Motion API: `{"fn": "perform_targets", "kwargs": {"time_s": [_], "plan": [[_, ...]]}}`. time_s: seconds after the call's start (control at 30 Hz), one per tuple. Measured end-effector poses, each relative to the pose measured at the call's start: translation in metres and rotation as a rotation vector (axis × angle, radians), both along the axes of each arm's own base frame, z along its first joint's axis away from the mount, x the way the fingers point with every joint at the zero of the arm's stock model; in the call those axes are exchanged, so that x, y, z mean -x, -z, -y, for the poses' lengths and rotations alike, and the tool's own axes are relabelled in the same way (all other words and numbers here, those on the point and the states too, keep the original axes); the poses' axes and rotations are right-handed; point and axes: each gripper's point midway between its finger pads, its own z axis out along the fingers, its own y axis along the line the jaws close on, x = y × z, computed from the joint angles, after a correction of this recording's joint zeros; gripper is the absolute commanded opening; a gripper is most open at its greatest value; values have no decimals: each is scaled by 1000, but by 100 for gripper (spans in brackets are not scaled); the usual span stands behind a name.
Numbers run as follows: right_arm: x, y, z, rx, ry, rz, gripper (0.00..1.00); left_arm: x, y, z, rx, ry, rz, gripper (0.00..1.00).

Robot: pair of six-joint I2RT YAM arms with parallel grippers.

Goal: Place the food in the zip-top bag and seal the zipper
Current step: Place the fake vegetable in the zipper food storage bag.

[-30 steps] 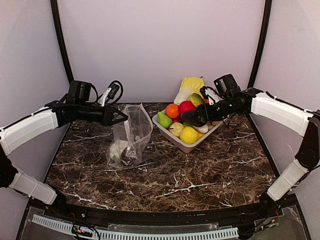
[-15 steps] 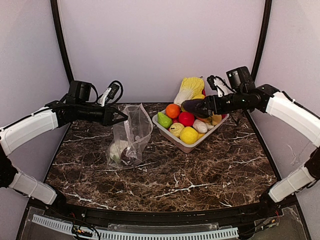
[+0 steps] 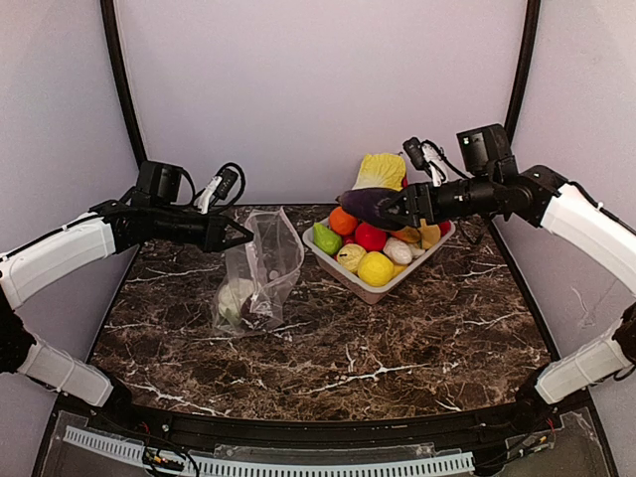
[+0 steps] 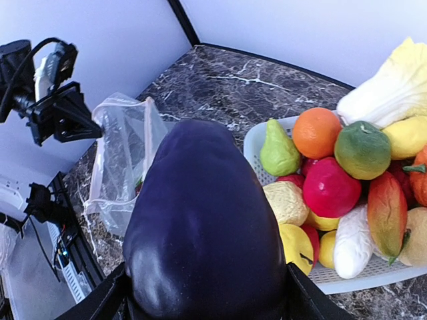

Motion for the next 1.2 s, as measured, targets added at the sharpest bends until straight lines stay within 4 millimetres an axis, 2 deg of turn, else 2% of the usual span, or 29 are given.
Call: {"fn": "perform_targets", "kwargs": {"time_s": [0.2, 0.37, 0.5, 0.6, 0.8, 1.2], "plan": [[33, -11, -23, -16, -140, 38, 64, 0, 1, -1, -9, 2, 3, 1], [60, -11, -46, -10, -246, 52, 64, 1, 2, -1, -10, 6, 5, 1], [74, -8, -69, 4, -300, 53, 64, 3, 3, 0, -6, 15, 0, 1], [72, -5, -88, 30, -301, 57, 64, 4, 3, 1, -2, 22, -2, 1], [64, 19, -124, 112, -261, 42, 64, 8, 4, 2, 7, 38, -10, 1], [32, 51, -158, 267, -108, 34, 64, 11, 3, 5, 23, 62, -16, 1]]}}
